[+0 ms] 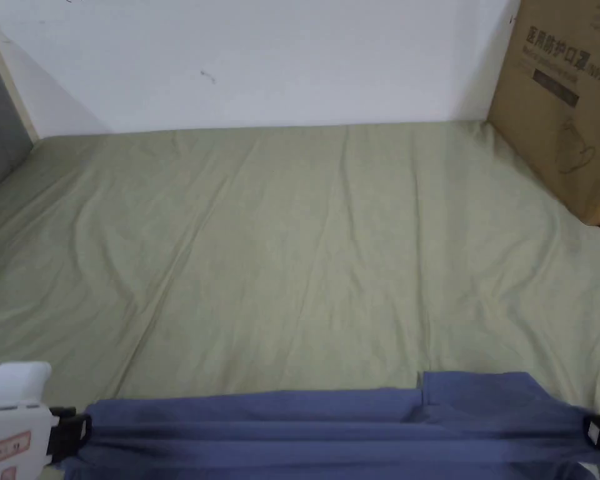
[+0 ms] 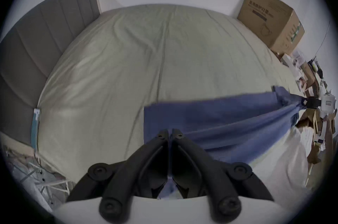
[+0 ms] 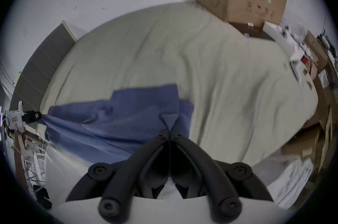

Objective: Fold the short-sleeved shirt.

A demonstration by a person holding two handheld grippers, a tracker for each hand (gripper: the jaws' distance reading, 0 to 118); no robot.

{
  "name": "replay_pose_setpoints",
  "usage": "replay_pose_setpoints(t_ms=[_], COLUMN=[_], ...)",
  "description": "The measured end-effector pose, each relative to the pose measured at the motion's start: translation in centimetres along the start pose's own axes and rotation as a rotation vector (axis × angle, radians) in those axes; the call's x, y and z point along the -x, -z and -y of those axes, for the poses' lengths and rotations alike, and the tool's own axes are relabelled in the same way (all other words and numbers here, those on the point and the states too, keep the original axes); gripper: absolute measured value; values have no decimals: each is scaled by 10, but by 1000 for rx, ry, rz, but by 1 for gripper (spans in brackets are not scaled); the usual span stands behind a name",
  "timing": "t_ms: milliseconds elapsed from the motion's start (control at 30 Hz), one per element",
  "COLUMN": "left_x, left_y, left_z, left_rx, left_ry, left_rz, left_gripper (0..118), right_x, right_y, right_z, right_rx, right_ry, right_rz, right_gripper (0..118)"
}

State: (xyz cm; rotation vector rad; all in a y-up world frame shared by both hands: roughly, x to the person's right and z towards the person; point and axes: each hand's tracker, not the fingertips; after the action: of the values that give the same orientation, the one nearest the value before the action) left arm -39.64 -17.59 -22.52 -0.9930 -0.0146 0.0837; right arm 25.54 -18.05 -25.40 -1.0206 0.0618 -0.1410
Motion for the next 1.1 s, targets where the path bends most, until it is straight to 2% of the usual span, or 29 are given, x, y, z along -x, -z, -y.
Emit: replay_pose_setpoints(t_ms=[100,167,200,233,267,300,333,367,500,533,567,600,633,667,700,733,800,833,900,1033,1067,1100], left_x=[11,10,5,5,5,6,0,0,-2,-5,-7,-21,-25,-28,-32,-25,-30,-33,-26,4,11,19], left_y=[14,16,11,9,8,5,-7,-13,-25,-30,-36,-48,-54,-57,-60,-57,-59,-60,-55,-46,-46,-45], left_z=[33,47,49,52,53,54,53,52,47,44,41,39,36,35,35,36,40,43,48,60,62,65], left_rx=[49,56,64,62,61,52,27,6,-28,-44,-69,-99,-117,-136,-149,-152,-167,-174,-180,-200,-210,-219], left_ry=[-8,-18,-30,-36,-32,-44,-79,-107,-159,-165,-172,-186,-195,-206,-217,-216,-212,-203,-207,-335,-368,-416], left_rz=[-15,-16,-29,-61,-67,-73,-72,-49,-17,-11,-1,31,58,77,85,86,80,51,48,103,96,101], left_gripper=[1,7,19,49,73,92,104,105,104,101,93,78,51,29,8,0,0,0,0,0,3,18], right_x=[-9,-10,-10,-6,-3,-1,1,3,18,25,31,41,49,59,71,81,100,112,135,171,176,183], right_y=[12,16,17,14,12,10,9,9,-7,-11,-13,-17,-16,-17,-17,-15,-5,-1,5,30,33,37], right_z=[33,44,47,48,48,46,44,42,26,21,17,13,12,9,8,8,11,14,19,26,27,27], right_rx=[31,33,29,22,17,6,3,-11,-70,-91,-105,-135,-158,-179,-205,-223,-214,-240,-227,-148,-144,-135], right_ry=[37,53,48,44,31,4,-20,-29,-36,-38,-46,-58,-77,-104,-126,-119,-118,-97,-117,-153,-155,-163], right_rz=[2,-5,-1,8,18,47,74,99,91,70,55,46,48,49,48,45,-33,-29,-35,-122,-133,-143], right_gripper=[0,0,0,4,21,47,86,92,91,90,85,73,42,10,1,0,0,0,0,0,0,0])
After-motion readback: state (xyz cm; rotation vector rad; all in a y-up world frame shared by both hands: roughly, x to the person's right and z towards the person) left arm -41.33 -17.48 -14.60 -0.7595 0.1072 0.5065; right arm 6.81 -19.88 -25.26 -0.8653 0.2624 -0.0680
